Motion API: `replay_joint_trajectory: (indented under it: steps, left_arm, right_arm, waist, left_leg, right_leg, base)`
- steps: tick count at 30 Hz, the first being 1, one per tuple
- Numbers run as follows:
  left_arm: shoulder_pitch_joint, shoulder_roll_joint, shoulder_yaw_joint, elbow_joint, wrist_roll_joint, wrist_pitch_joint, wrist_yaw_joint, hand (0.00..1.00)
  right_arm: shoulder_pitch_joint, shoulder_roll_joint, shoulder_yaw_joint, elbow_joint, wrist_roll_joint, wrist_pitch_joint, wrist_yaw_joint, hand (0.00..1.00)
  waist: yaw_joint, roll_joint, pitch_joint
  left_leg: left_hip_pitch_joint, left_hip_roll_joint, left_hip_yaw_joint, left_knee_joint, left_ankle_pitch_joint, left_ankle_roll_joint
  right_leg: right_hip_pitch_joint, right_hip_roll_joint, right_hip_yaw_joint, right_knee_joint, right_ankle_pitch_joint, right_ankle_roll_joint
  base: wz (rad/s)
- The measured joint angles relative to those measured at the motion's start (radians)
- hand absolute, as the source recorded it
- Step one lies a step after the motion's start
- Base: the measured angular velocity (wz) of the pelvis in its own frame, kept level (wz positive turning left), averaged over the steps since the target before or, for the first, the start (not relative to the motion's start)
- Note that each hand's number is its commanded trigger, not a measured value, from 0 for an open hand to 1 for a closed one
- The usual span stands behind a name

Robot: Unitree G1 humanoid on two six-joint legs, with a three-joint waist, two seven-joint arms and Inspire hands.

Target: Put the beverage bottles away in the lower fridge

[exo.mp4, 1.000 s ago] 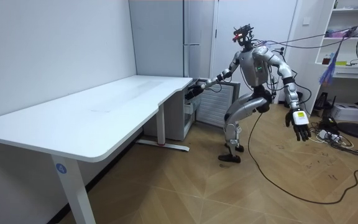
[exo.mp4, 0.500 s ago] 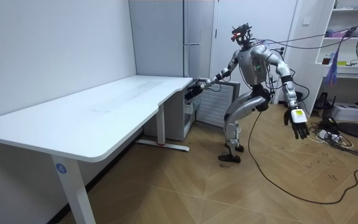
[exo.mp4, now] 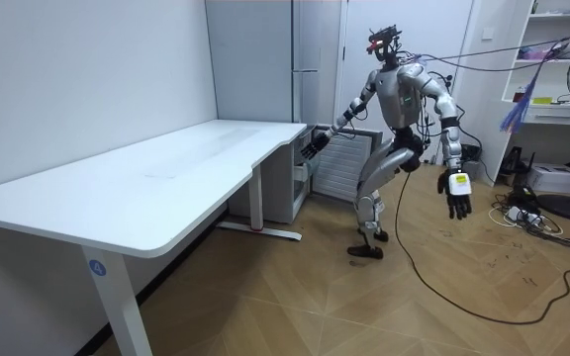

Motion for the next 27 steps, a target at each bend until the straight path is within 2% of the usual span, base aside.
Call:
replay_joint_trajectory:
  steps: [2, 3, 5, 9, 11, 12, 14, 15, 17, 18, 20, 23, 27]
  left_arm:
    - [-0.041, -0.031, -0.001, 0.04, 0.0, -0.011, -0.024, 0.0]
    - [-0.054, -0.039, 0.0, 0.051, 0.0, -0.011, -0.024, 0.0]
    - [-0.092, -0.071, -0.001, 0.086, -0.002, -0.015, -0.025, 0.0]
    - [-0.133, -0.113, -0.007, 0.12, 0.0, -0.042, -0.038, 0.0]
    - [-0.165, -0.137, -0.027, 0.151, -0.001, -0.051, -0.056, 0.0]
    - [-0.167, -0.14, -0.032, 0.155, -0.002, -0.056, -0.063, 0.0]
    - [-0.174, -0.165, -0.046, 0.16, -0.003, -0.065, -0.066, 0.0]
    - [-0.181, -0.172, -0.047, 0.167, -0.003, -0.065, -0.066, 0.0]
    - [-0.213, -0.203, -0.041, 0.2, -0.002, -0.075, -0.065, 0.0]
    - [-0.218, -0.21, -0.035, 0.206, -0.002, -0.077, -0.065, 0.0]
    - [-0.225, -0.225, -0.035, 0.214, -0.007, -0.08, -0.06, 0.0]
    - [-0.225, -0.244, -0.034, 0.226, -0.007, -0.08, -0.06, 0.0]
    - [-0.228, -0.256, -0.015, 0.246, -0.003, -0.089, -0.062, 0.0]
  right_arm:
    - [0.072, 0.002, 0.009, 0.026, -0.105, 0.019, 0.029, 0.0]
    - [0.087, 0.002, 0.011, 0.029, -0.135, 0.019, 0.033, 0.0]
    - [0.136, 0.028, 0.015, 0.072, -0.292, 0.012, 0.054, 0.0]
    - [0.247, 0.062, 0.063, 0.085, -0.521, 0.01, 0.059, 0.0]
    - [0.286, 0.125, 0.072, 0.102, -0.646, 0.01, 0.053, 0.0]
    - [0.29, 0.14, 0.079, 0.107, -0.661, 0.01, 0.053, 0.0]
    - [0.312, 0.187, 0.09, 0.118, -0.691, 0.01, 0.045, 0.0]
    - [0.315, 0.2, 0.091, 0.122, -0.692, 0.009, 0.042, 0.0]
    - [0.321, 0.25, 0.09, 0.15, -0.685, 0.008, 0.041, 0.0]
    - [0.325, 0.26, 0.087, 0.153, -0.682, 0.008, 0.041, 0.0]
    - [0.328, 0.287, 0.072, 0.152, -0.642, 0.008, 0.04, 0.0]
    - [0.322, 0.3, -0.004, 0.158, -0.567, 0.005, 0.034, 0.0]
    - [0.314, 0.299, -0.088, 0.158, -0.474, -0.004, 0.02, 0.0]
  waist:
    - [0.007, 0.011, -0.0007]
    - [0.005, 0.012, -0.0009]
    - [-0.006, 0.023, -0.0002]
    - [-0.008, 0.025, -0.0029]
    - [-0.025, 0.036, -0.0087]
    - [-0.034, 0.04, -0.011]
    - [-0.058, 0.053, -0.0172]
    - [-0.063, 0.055, -0.017]
    - [-0.065, 0.055, -0.0171]
    - [-0.067, 0.055, -0.0173]
    - [-0.092, 0.059, -0.018]
    - [-0.114, 0.064, -0.0186]
    - [-0.12, 0.067, -0.0202]
  left_leg:
    - [0.044, 0.017, 0.003, -0.02, -0.007, 0.01]
    - [0.054, 0.02, 0.005, -0.028, -0.008, 0.012]
    - [0.112, 0.038, 0.019, -0.067, -0.011, 0.019]
    - [0.204, 0.053, 0.058, -0.147, -0.006, 0.031]
    - [0.249, 0.066, 0.073, -0.188, -0.004, 0.033]
    - [0.259, 0.068, 0.075, -0.198, -0.004, 0.033]
    - [0.307, 0.067, 0.088, -0.24, -0.001, 0.038]
    - [0.321, 0.066, 0.091, -0.252, 0.003, 0.039]
    - [0.37, 0.064, 0.109, -0.293, 0.007, 0.041]
    - [0.379, 0.064, 0.112, -0.3, 0.008, 0.042]
    - [0.403, 0.064, 0.107, -0.319, 0.011, 0.041]
    - [0.42, 0.068, 0.11, -0.324, 0.01, 0.041]
    - [0.433, 0.072, 0.122, -0.337, 0.011, 0.042]
  right_leg:
    - [0.046, 0.029, 0.007, -0.054, 0.019, 0.014]
    - [0.055, 0.034, 0.01, -0.065, 0.024, 0.017]
    - [0.11, 0.059, 0.022, -0.128, 0.046, 0.029]
    - [0.177, 0.079, 0.058, -0.21, 0.076, 0.045]
    - [0.218, 0.096, 0.067, -0.264, 0.096, 0.047]
    - [0.228, 0.097, 0.066, -0.276, 0.099, 0.047]
    - [0.267, 0.099, 0.073, -0.315, 0.109, 0.054]
    - [0.277, 0.098, 0.077, -0.323, 0.111, 0.057]
    - [0.31, 0.096, 0.089, -0.348, 0.114, 0.061]
    - [0.319, 0.096, 0.09, -0.353, 0.114, 0.061]
    - [0.351, 0.102, 0.082, -0.384, 0.116, 0.066]
    - [0.376, 0.113, 0.084, -0.41, 0.12, 0.072]
    - [0.385, 0.118, 0.088, -0.428, 0.128, 0.075]
  base:
    - [-0.24]
    - [-0.23]
    - [-0.24]
    - [-0.27]
    - [-0.21]
    - [-0.16]
    - [-0.1]
    - [-0.1]
    - [-0.11]
    - [-0.04]
    - [0.09]
    - [0.03]
    - [-0.05]
